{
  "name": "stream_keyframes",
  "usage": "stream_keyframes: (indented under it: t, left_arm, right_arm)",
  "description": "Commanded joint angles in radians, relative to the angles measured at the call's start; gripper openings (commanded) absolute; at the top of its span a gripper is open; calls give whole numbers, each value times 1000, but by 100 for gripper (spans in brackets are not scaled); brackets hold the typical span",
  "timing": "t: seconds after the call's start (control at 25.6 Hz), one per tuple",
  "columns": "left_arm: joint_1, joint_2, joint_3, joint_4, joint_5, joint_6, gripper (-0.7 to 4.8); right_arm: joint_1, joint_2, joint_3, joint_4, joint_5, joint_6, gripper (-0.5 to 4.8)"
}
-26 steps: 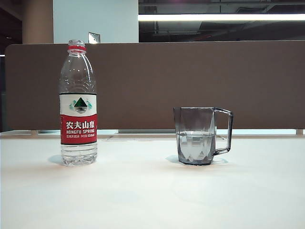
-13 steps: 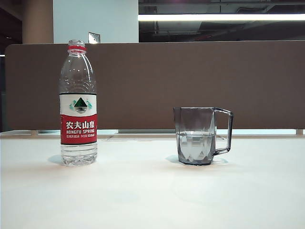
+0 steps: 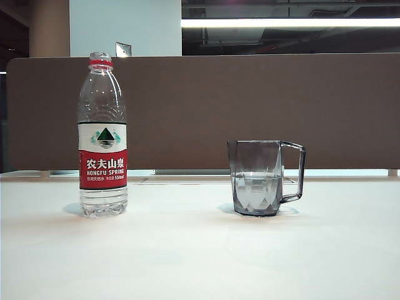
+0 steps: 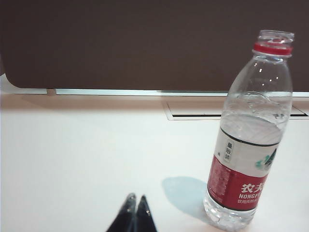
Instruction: Pick up the mineral water bottle with the left hand on the table and pour water into the mug until it's half full.
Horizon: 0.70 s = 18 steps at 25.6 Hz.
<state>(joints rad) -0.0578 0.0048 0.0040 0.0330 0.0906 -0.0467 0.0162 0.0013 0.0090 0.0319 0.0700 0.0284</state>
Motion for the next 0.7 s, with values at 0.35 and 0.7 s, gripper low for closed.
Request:
stream_keyframes:
  t: [0.35,0.7]
  left_arm:
    - [1,0,5,13,3,-6,-5]
    - [1,0,5,13,3,-6,-5]
  right_arm:
    - [2,-2,1,18,-2,-3,-1]
    - [3,-2,1,18,-27,-3,-1]
